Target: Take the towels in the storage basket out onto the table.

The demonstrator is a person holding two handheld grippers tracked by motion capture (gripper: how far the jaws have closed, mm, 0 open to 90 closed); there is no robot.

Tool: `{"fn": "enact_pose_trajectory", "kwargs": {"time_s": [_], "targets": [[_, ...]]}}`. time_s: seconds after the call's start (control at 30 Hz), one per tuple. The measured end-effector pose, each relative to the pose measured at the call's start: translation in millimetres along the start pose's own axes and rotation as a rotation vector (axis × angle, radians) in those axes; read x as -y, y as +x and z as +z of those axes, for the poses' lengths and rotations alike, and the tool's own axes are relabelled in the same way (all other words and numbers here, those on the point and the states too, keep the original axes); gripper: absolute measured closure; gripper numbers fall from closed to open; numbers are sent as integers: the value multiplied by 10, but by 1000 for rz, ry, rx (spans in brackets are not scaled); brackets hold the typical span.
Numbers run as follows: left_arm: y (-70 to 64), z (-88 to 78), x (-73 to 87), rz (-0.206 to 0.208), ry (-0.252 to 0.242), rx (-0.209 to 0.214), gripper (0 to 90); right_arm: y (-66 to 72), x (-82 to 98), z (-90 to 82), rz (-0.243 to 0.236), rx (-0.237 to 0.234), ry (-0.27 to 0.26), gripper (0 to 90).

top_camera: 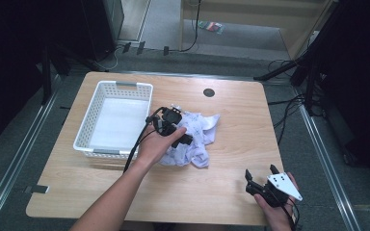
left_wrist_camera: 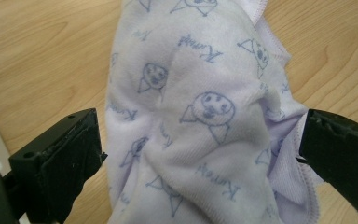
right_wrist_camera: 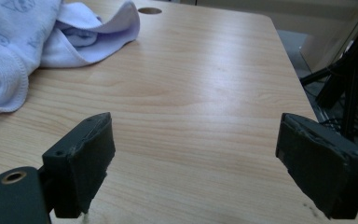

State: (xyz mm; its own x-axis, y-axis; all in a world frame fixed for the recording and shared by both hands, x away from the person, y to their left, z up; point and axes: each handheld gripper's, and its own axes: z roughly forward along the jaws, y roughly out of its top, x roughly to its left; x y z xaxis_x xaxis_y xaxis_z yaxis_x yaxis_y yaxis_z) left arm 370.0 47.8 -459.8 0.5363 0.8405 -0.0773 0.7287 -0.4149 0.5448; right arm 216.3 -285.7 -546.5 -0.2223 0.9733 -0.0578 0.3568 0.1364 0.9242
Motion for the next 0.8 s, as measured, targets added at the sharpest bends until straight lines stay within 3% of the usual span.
{"fn": "enact_pose_trajectory", "kwargs": {"time_s": [0.17,0.33,0.5,0.8], "targets": [[53,-113,51,-5,-31,0,0,28,19,-43,-18,32,-61,109],[114,-226,114,-15,-49,-4,0,-6,26,-58,19,4,-84,62],[158,-331,168,-19,-62,-10,0,-5,28,-65,11,-22,-87,54],[249,-584,324,-24,-87,-19,0,-21,29,-68,36,-17,-90,54]]}}
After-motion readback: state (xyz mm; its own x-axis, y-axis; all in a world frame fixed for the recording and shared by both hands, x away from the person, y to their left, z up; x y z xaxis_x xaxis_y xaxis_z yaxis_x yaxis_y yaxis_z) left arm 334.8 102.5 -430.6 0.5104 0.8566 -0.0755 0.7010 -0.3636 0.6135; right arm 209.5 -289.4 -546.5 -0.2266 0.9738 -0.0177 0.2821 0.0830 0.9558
